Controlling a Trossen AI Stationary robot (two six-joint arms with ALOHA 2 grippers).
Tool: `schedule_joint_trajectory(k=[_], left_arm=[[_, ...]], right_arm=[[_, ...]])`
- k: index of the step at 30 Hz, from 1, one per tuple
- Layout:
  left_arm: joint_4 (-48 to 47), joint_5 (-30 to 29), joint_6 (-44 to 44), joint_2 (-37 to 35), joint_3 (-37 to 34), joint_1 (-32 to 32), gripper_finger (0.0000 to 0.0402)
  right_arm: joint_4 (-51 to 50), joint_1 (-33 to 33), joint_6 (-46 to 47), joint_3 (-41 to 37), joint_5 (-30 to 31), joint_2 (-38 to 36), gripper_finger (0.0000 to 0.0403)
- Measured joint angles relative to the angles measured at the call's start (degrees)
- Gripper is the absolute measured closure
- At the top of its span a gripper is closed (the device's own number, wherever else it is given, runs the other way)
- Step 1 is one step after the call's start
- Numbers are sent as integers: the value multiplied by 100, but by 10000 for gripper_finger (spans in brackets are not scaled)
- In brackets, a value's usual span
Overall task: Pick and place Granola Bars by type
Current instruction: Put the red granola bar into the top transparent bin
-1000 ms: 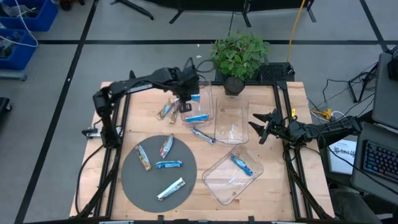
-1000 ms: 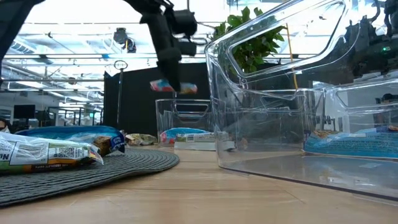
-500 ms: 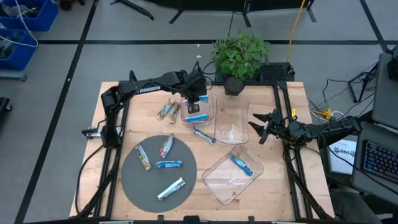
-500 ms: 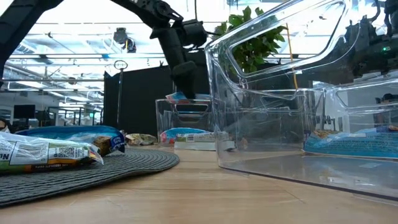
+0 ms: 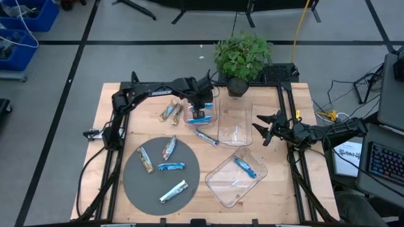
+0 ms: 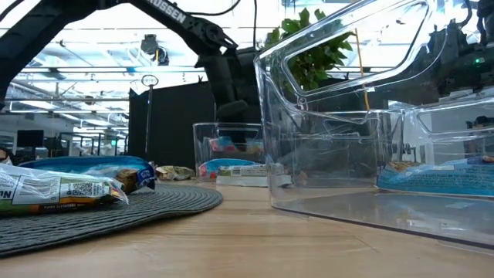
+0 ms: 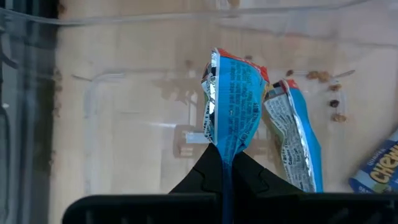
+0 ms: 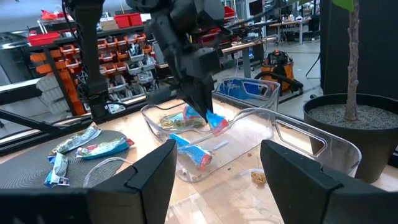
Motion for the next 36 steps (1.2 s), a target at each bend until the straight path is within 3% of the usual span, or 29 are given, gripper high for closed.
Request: schedule_joint_trajectory(k=[22, 36], left_arm=[[161, 109, -309, 515, -4, -77, 394], [-285, 142, -642, 520, -4, -59, 232]], right_arm=[[0, 2, 0, 1, -1, 0, 179], [0, 2, -1, 2, 0, 7, 179]])
